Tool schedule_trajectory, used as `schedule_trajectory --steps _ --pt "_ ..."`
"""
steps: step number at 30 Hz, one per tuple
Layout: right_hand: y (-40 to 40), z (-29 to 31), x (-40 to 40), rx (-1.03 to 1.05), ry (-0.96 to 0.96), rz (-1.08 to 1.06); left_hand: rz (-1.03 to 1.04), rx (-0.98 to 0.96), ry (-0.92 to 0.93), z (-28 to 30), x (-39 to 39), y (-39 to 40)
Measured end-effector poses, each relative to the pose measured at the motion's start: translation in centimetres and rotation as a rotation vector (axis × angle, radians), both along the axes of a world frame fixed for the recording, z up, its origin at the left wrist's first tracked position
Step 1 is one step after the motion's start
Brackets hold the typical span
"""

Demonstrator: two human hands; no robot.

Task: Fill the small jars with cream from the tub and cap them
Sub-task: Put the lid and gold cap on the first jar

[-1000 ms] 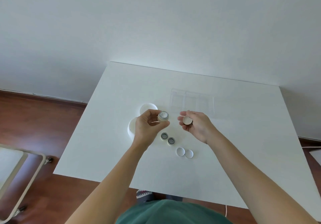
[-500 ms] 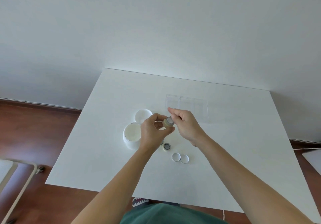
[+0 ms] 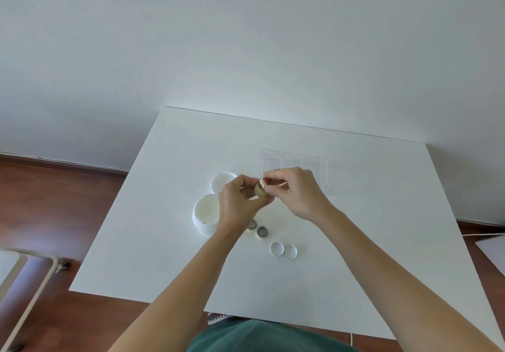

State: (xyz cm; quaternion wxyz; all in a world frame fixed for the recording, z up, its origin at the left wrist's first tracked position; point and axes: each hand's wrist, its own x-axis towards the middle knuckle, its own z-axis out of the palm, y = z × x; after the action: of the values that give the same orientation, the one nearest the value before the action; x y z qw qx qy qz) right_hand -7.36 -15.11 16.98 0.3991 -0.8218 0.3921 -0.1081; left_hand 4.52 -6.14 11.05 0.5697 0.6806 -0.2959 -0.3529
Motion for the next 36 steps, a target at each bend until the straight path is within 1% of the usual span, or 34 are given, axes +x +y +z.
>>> schedule_trajectory --steps 5,8,16,24,27,29,31,33,36 --pt "-0.5 0.8 0.1 -0.036 0.052 0.091 -0.021 -0.028 0.059 -0.2 -0.1 -0.2" --pt "-0.7 1.6 0.2 -0.052 0.056 0.134 -0.043 -0.079 0.169 0.0 0.1 -0.2" --pt "-1.9 3.9 -0.1 0.037 -0.013 0.211 -0.221 -0.213 0.429 1.2 1.6 0.1" --pt "-2.3 5.5 -0.4 0.015 -0.053 0.291 -0.337 -0.252 0.599 2.1 2.3 0.2" --pt "-2.3 5.7 -0.4 -0.009 -0.068 0.314 -0.371 -0.296 0.659 2.4 2.1 0.2" --pt "-2.3 5.7 -0.4 -0.028 -0.072 0.327 -0.337 -0.311 0.725 2.7 1.9 0.2" --pt "-2.2 5.6 -0.4 -0.037 -0.084 0.329 -0.262 -0.287 0.776 2.8 1.8 0.2" --pt "-2.2 5.4 -0.5 -0.044 -0.096 0.325 -0.210 -0.262 0.771 2.8 1.7 0.2" --pt "-2.1 5.2 -0.5 -0.043 -0.109 0.317 -0.190 -0.296 0.782 2.7 1.4 0.2"
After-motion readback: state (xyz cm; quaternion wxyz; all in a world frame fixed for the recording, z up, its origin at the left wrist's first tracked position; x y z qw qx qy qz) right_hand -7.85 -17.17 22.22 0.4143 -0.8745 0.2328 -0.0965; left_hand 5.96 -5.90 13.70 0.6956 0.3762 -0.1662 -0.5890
